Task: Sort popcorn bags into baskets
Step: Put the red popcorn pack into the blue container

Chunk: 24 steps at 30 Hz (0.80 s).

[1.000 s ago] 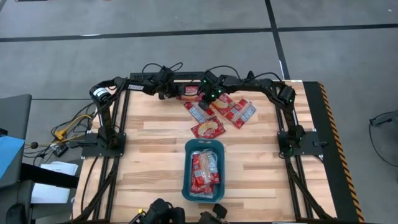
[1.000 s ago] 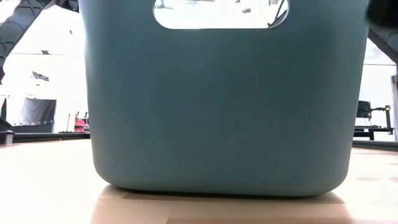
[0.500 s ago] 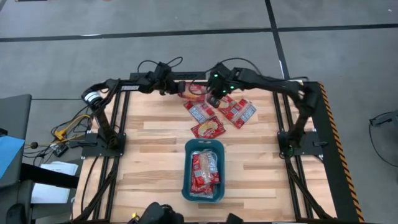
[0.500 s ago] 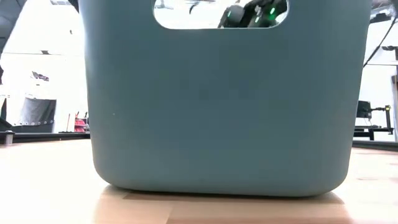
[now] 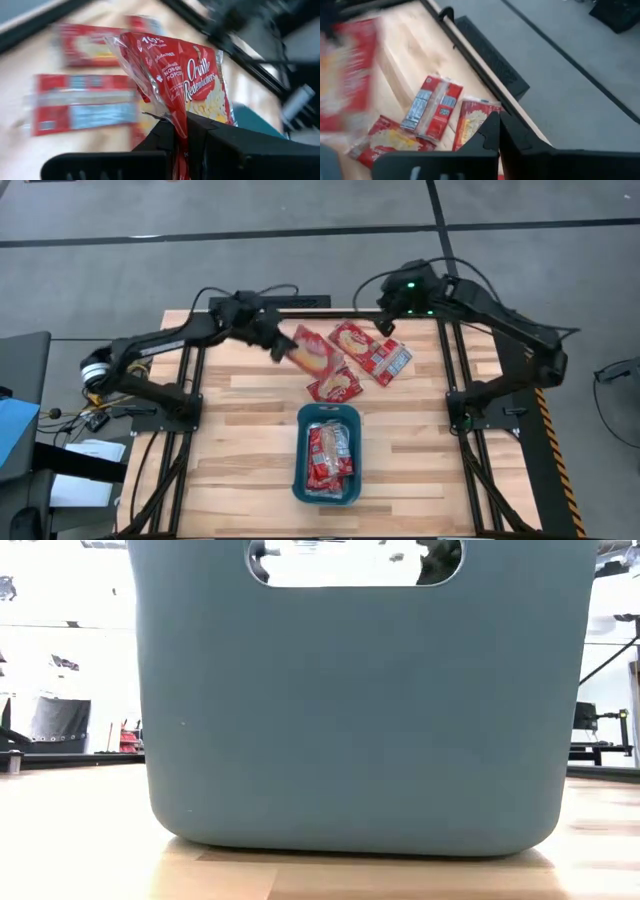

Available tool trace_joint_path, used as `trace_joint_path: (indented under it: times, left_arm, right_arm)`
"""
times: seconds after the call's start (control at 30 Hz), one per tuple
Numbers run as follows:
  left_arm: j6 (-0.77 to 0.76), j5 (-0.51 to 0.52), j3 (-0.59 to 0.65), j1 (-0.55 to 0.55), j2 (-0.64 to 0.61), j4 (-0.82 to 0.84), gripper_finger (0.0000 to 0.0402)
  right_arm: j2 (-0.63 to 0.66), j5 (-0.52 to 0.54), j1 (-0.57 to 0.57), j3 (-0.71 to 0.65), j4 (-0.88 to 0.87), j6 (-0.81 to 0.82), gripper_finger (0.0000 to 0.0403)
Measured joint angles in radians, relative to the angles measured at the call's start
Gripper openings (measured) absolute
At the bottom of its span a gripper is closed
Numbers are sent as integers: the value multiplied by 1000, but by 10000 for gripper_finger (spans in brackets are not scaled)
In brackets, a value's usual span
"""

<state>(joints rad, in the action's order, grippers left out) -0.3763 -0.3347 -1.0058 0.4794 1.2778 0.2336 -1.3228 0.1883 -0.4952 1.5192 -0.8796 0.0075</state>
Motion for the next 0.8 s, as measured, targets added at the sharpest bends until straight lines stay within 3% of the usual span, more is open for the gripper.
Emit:
trace_joint_path:
  times: [0.17, 0.33, 0.63, 0.8]
  left_arm:
    - [14, 2, -9, -208, -45, 11, 0]
    - [44, 8, -128, -375, 6, 73, 0]
    - [207, -10, -506, -500, 312, 368, 0]
    - [292, -51, -636, -505, 473, 524, 0]
  right_arm:
    - [64, 0, -5, 0, -18, 34, 36]
    - [81, -3, -5, 0, -47, 45, 33]
    - [54, -3, 12, -10, -98, 45, 20]
    - [44, -3, 11, -10, -114, 44, 35]
